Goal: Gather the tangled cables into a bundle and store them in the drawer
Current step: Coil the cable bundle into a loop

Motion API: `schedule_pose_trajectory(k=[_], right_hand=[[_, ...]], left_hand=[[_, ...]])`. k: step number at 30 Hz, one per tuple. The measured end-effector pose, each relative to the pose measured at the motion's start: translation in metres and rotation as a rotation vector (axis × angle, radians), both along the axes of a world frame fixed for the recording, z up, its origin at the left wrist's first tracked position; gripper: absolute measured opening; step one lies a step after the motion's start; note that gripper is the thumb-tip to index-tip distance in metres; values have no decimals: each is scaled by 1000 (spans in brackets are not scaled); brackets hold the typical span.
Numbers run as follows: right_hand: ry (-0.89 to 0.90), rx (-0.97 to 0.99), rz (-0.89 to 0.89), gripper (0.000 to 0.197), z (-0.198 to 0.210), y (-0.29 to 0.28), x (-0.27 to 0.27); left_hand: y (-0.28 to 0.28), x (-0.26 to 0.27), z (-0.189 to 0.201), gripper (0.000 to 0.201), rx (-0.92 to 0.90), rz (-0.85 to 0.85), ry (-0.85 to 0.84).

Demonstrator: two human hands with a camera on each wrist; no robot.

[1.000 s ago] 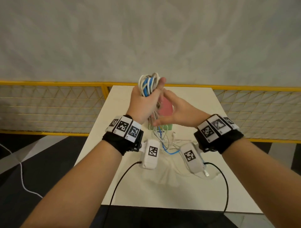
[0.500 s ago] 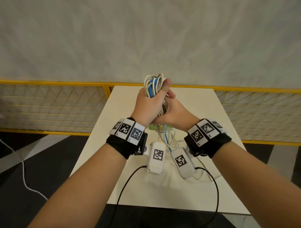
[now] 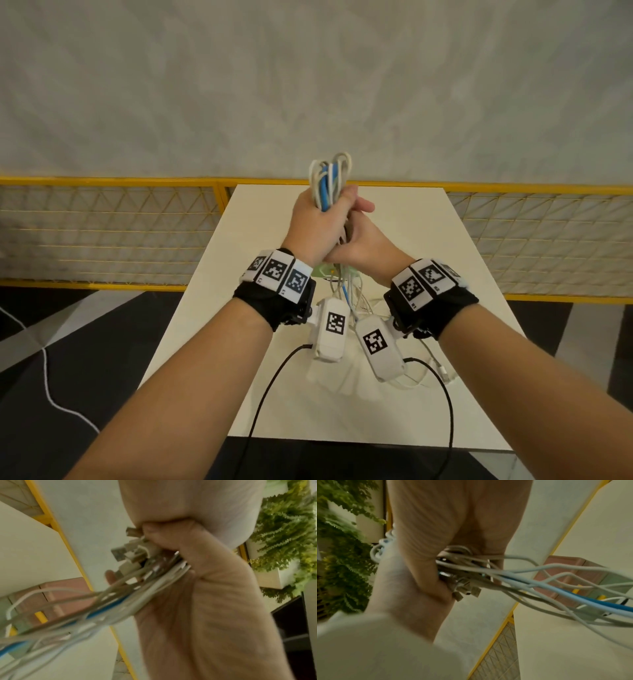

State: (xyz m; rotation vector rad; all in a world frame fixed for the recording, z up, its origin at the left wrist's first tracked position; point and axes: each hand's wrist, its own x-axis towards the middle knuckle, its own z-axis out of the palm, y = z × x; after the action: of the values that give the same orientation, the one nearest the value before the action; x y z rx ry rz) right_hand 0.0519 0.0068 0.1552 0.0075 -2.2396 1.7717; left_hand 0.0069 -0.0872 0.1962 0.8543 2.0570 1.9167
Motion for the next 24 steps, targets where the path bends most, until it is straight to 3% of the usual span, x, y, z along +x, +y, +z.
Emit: schedule_pose_trajectory(k=[2, 3, 5, 7, 8, 12, 17, 19, 22, 24], right_hand=[[-64, -51, 69, 105, -2, 1, 2], [-71, -78, 75, 102, -5, 3, 2], [-90, -78, 25, 69, -9, 2, 4], [-95, 29, -3, 16, -12, -6, 7], [-97, 105, -9, 11, -14, -8, 8], [-131, 242, 10, 16, -7, -10, 8], [-147, 221, -12, 19, -8, -19, 4], [-255, 381, -76, 18, -20, -11, 1], [-362, 586, -209, 8, -27, 16, -1], [-361, 688, -298, 8, -17, 27, 1]], left_hand=[[-1, -3, 6, 31, 107, 39, -45], [-1, -3, 11, 33, 167, 35, -64], [-2, -4, 19, 33, 289, 27, -97], [-2, -7, 23, 29, 387, 10, -117], [-2, -9, 23, 26, 413, 1, -113], [-7, -16, 19, 34, 348, 40, -34], [-15, -14, 26, 34, 377, -44, -52], [-22, -16, 29, 36, 308, -119, 61], [-35, -15, 23, 44, -30, -174, 276], [-38, -16, 11, 41, -147, -210, 233]])
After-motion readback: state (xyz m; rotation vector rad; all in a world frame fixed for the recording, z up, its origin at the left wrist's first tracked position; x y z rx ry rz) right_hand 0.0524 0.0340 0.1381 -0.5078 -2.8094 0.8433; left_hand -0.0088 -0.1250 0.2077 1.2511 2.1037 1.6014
